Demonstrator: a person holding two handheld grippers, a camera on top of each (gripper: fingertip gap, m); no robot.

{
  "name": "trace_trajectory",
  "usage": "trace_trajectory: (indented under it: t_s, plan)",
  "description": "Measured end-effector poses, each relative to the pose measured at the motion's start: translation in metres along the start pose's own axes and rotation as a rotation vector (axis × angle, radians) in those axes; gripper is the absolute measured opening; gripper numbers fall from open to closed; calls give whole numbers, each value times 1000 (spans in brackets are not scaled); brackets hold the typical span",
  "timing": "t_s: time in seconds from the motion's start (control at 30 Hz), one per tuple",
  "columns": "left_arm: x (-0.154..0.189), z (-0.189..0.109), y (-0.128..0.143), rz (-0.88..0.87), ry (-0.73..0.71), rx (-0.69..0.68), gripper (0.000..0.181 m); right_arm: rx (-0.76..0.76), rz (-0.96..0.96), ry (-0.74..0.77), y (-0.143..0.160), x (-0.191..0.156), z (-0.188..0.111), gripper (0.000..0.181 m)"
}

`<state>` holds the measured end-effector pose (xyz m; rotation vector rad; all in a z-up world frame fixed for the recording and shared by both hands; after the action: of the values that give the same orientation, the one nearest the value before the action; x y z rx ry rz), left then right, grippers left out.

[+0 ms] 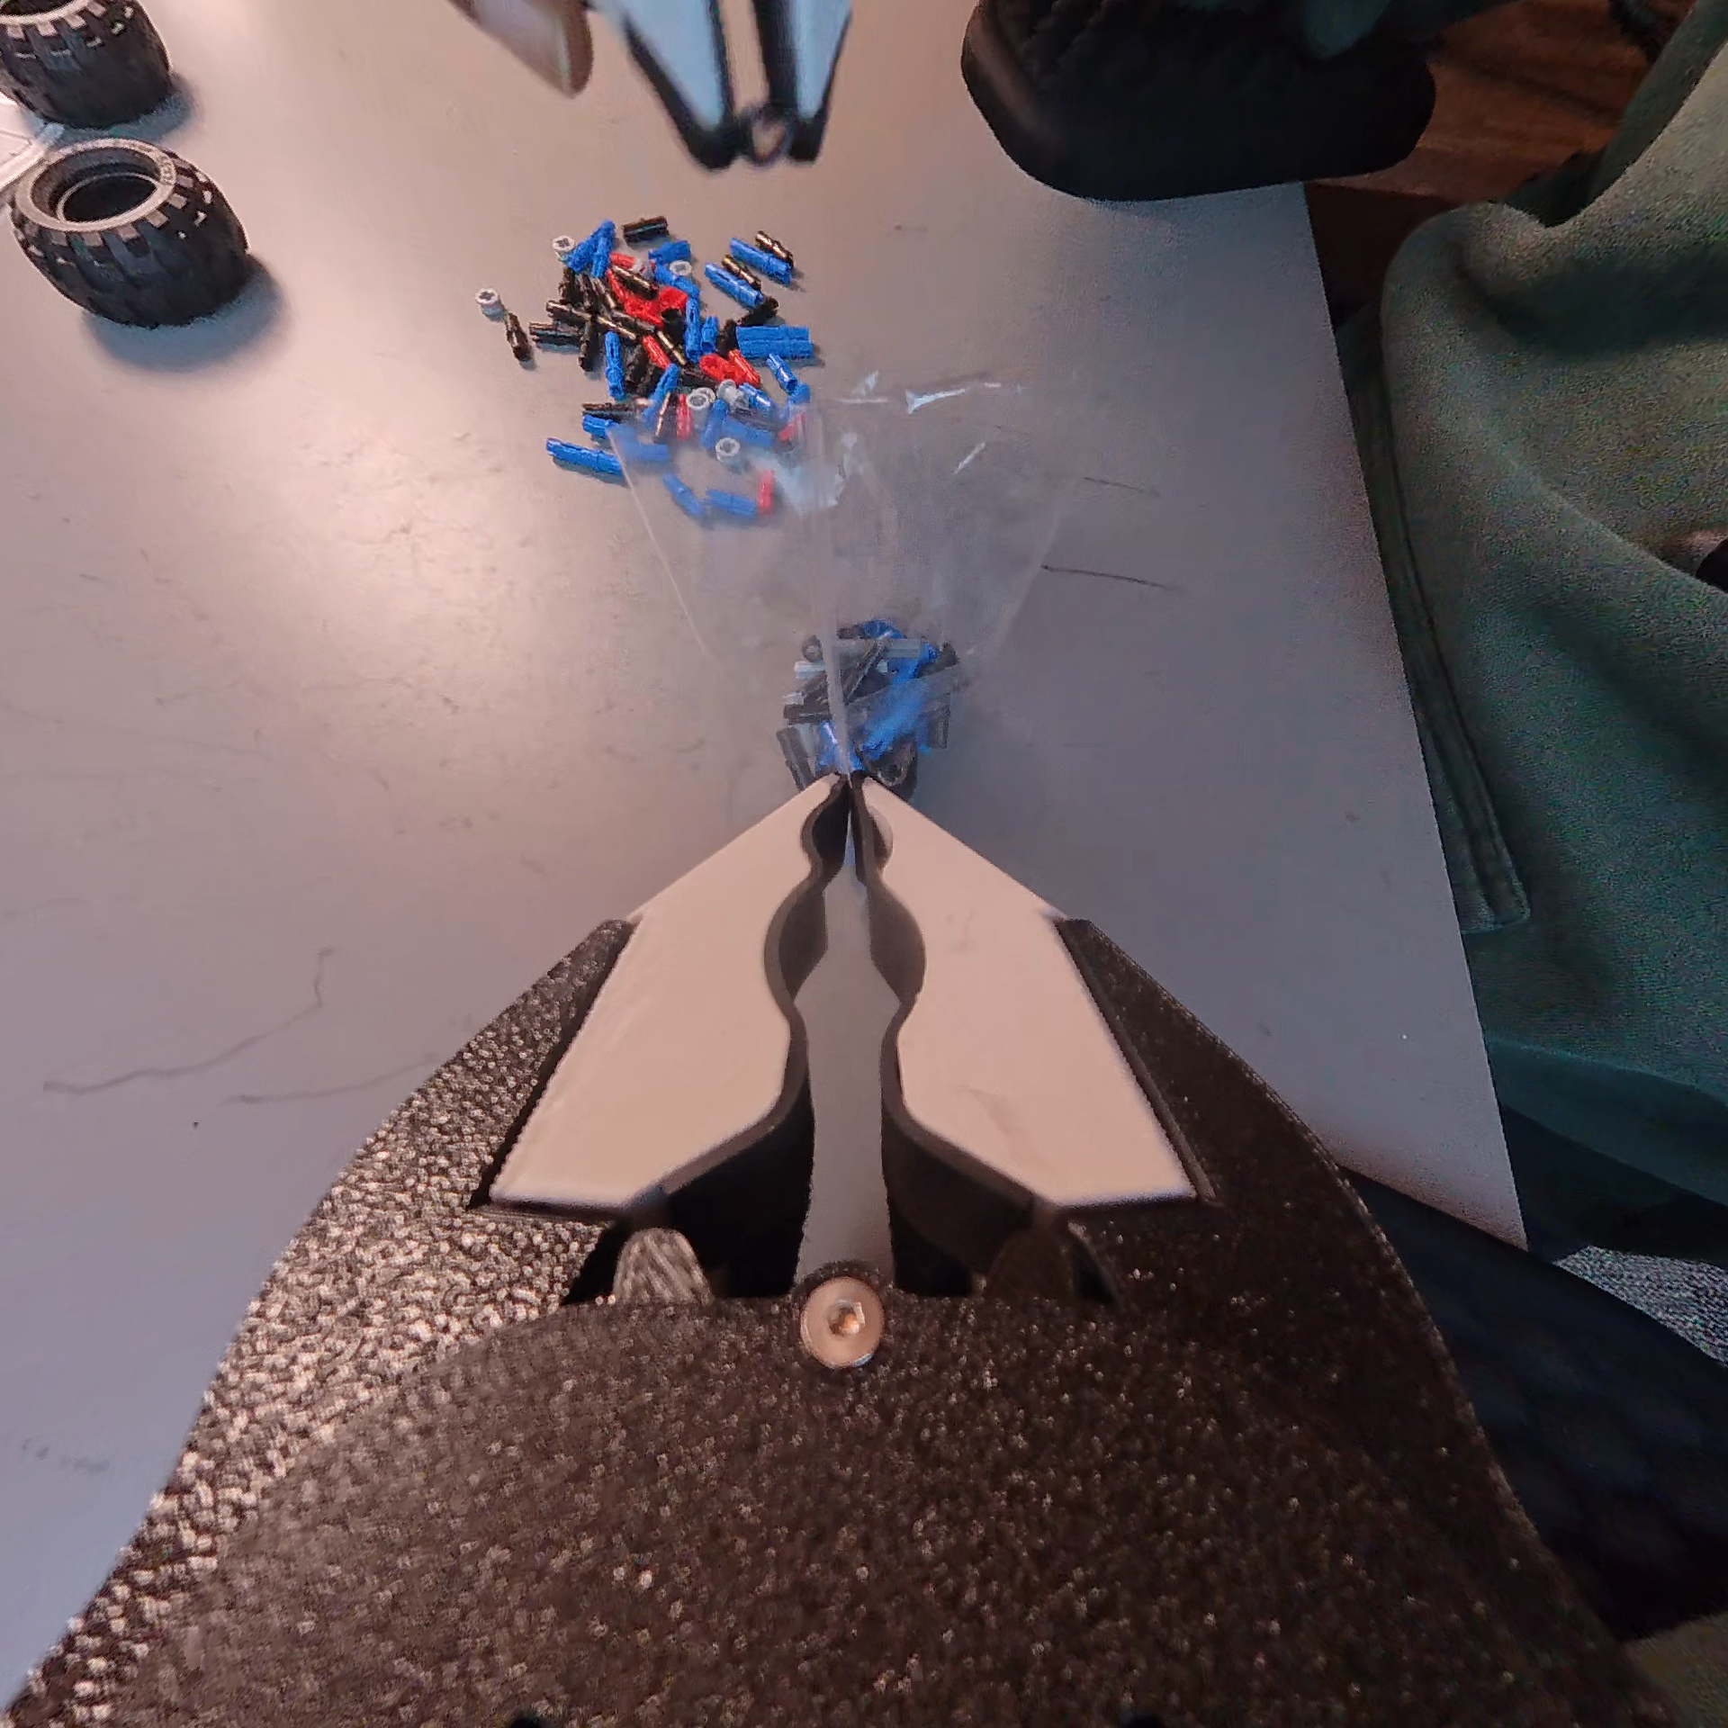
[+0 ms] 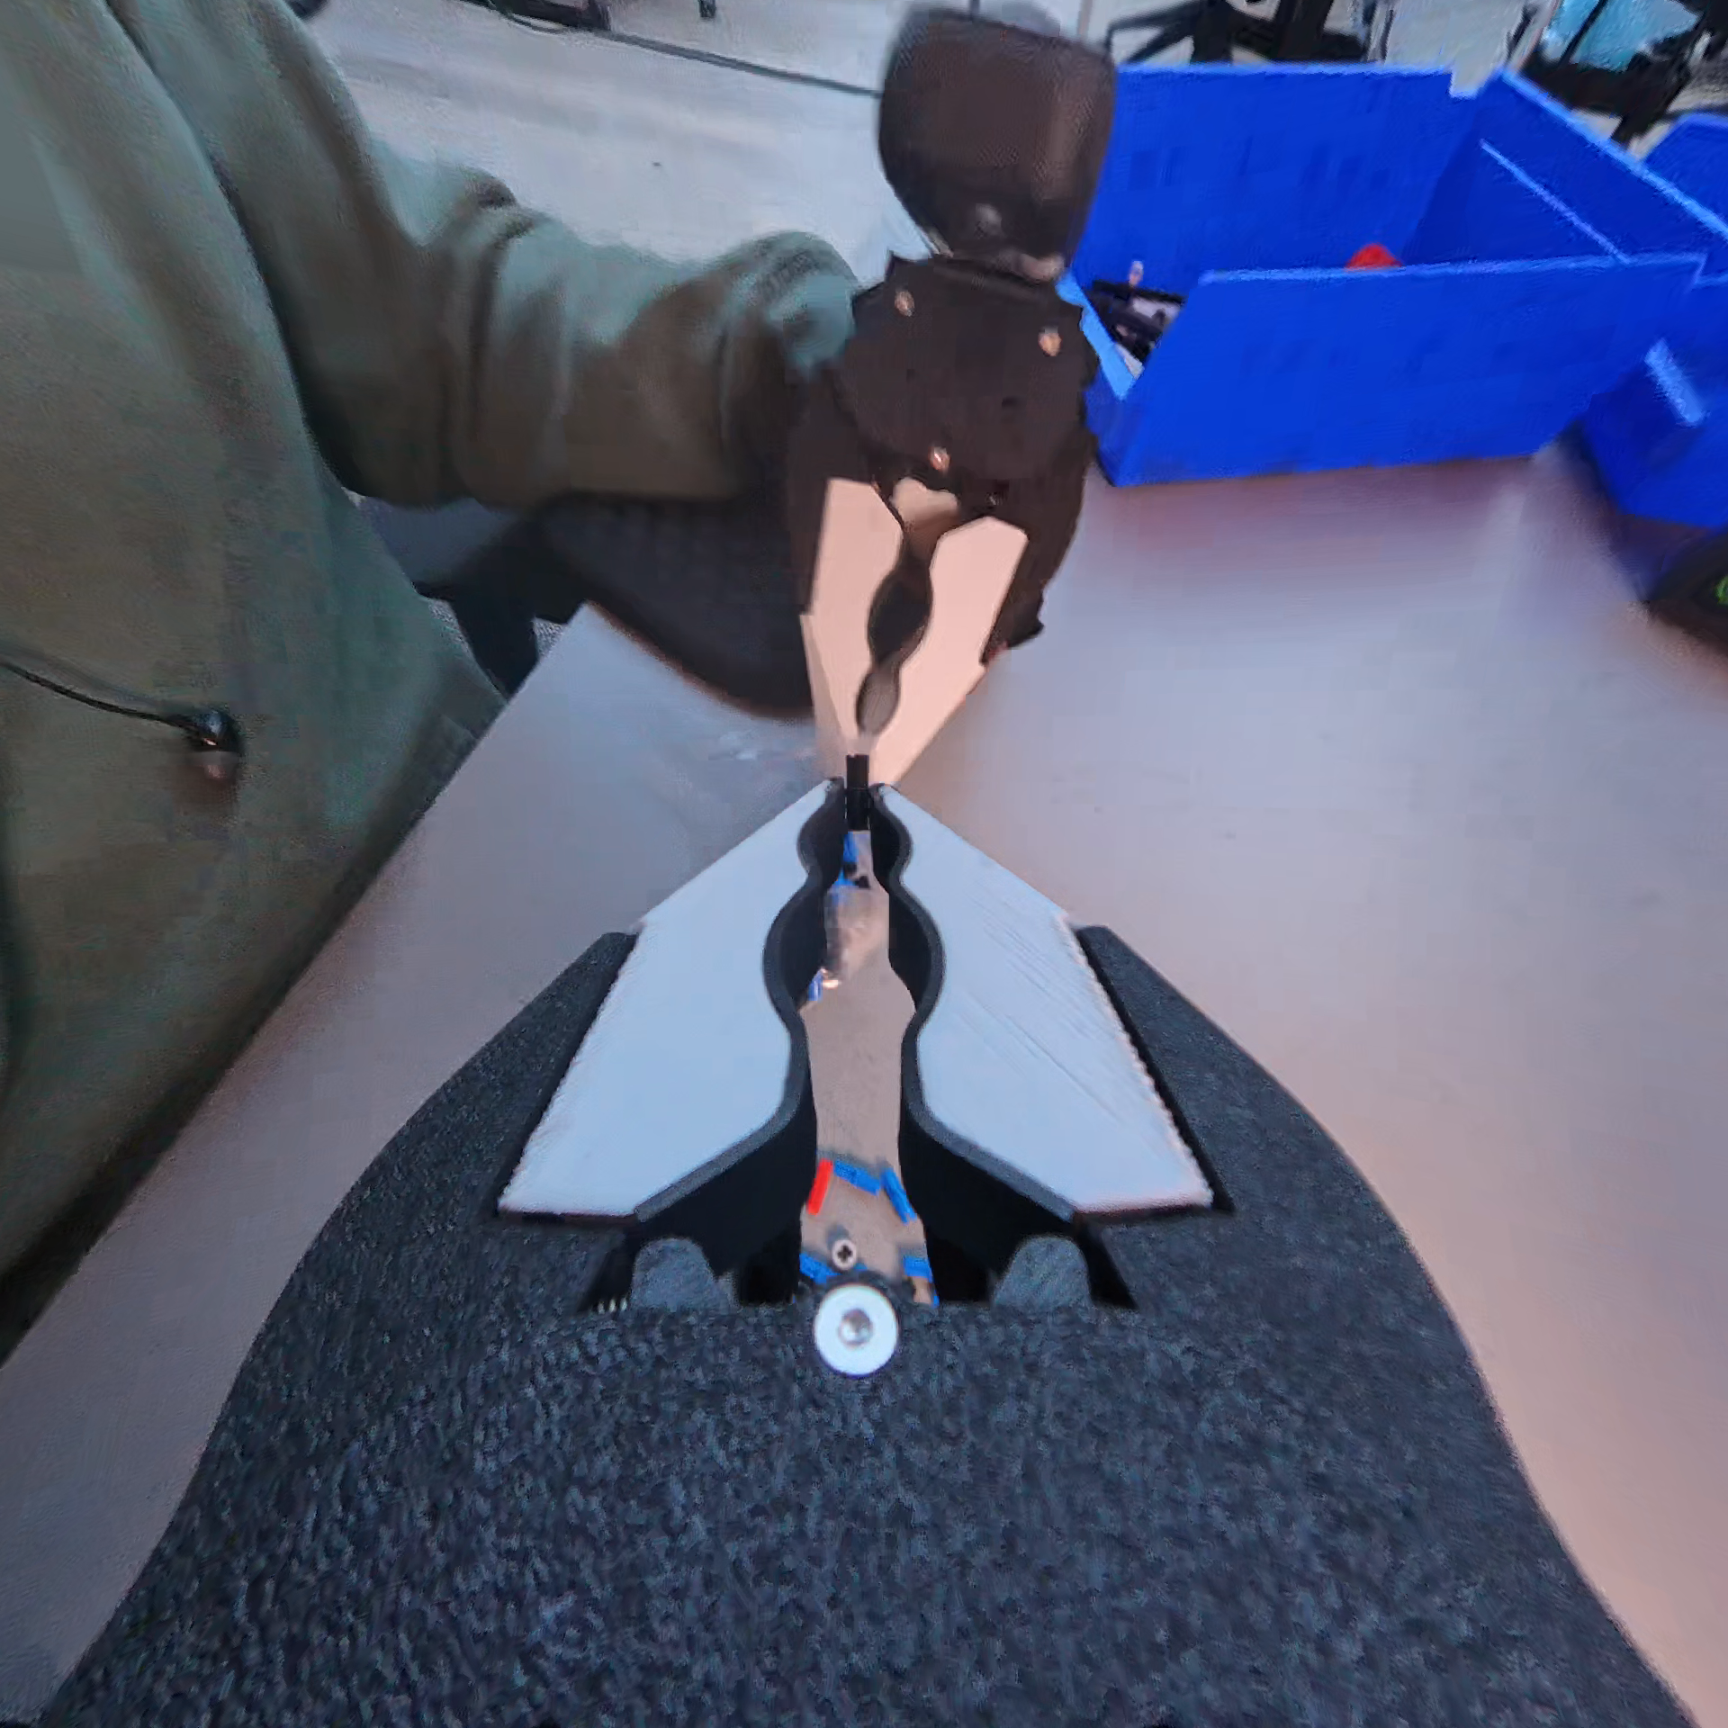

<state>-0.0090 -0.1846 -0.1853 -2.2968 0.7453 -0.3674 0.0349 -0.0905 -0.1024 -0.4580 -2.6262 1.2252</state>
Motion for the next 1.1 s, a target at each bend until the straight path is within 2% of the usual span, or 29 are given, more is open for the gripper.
trace_trajectory:
  t_s: [0.07,0.13,0.27,0.33,0.4,0.47,0.6,0.63,0.7,0.87,1.1]
  plan:
    - [0,0,0,1,1,0,0,-69,-40,26,-3,-7,6,7]
    - [0,0,0,0,-5,2,0,-121,-58,35,1,-10,17,22]
    - [0,0,0,10,-22,2,0,29,34,102,-1,-4,-4,24]
    - [0,0,0,10,-26,1,0,41,84,131,12,-8,-16,25]
    - [0,1,-2,21,-33,6,0,-22,115,157,37,-16,-17,26]
    - [0,4,-7,44,-43,12,0,-59,144,155,56,-28,-7,29]
    - [3,17,-20,82,-46,15,0,-22,178,181,64,-40,14,36]
    - [4,21,-23,90,-46,8,0,-20,176,195,64,-40,16,32]
    - [7,28,-27,102,-38,3,0,-4,153,203,63,-42,15,1]
    - [12,36,-39,104,-12,28,0,38,150,179,66,-60,-6,0]
    - [19,56,-57,150,17,30,0,101,194,285,86,-93,-48,0]
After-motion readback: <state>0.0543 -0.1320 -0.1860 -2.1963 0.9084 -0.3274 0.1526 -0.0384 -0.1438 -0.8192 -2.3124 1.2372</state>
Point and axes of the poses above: each gripper's, where its closed fingertips meet, z out along the fingers, y out of its underside, x = y × z across the jaws, the point moved 4 cm from there along -z, back along the fingers, and after that the axes turned 10 degrees about -x, right-handed, at the moved point
